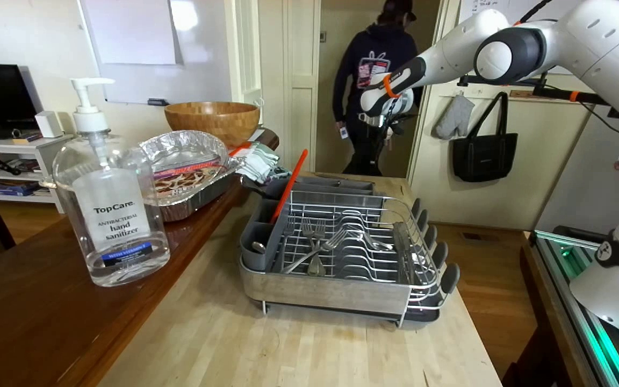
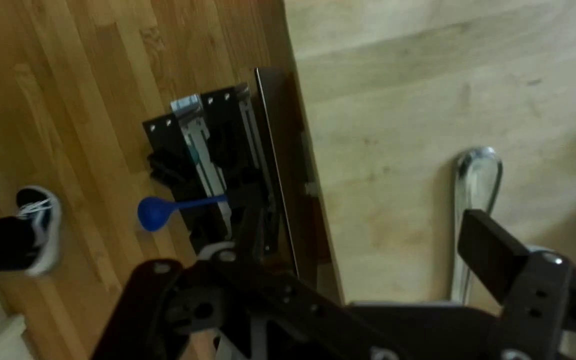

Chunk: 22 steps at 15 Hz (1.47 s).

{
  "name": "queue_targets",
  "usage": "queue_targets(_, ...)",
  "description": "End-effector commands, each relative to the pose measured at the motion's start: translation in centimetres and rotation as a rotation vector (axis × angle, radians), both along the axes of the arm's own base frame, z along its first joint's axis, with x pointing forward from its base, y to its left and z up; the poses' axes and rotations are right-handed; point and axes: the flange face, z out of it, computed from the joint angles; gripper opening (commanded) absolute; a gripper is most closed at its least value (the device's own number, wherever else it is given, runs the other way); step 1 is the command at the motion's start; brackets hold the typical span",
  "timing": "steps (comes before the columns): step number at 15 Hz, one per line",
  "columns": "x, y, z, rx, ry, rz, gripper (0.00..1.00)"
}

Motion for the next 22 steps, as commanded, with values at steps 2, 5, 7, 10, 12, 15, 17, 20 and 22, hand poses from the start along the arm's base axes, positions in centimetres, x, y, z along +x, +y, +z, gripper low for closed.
queue_targets(2,0.0,1.4,-6.1,-0.001,0.104,0.023,1.00)
queue_targets(5,0.9,3.1,-6.1,-0.026,0.074,0.049,1.00)
queue_targets(7,1.7,3.7,-5.3,-0.055,0.039,0.060,1.00)
queue_targets(10,3.1,4.7,-3.6,-0.100,-0.024,0.082,1.00)
queue_targets(12,3.6,5.5,-3.1,-0.114,-0.055,0.080,1.00)
queue_targets(15,4.0,6.0,-1.7,-0.183,-0.140,0.048,1.00)
queue_targets(17,3.7,6.2,-0.9,-0.212,-0.176,0.017,1.00)
queue_targets(20,2.3,7.4,-0.9,-0.128,-0.113,0.035,1.00)
queue_targets(22,1.7,8.1,-0.5,-0.085,-0.080,0.039,1.00)
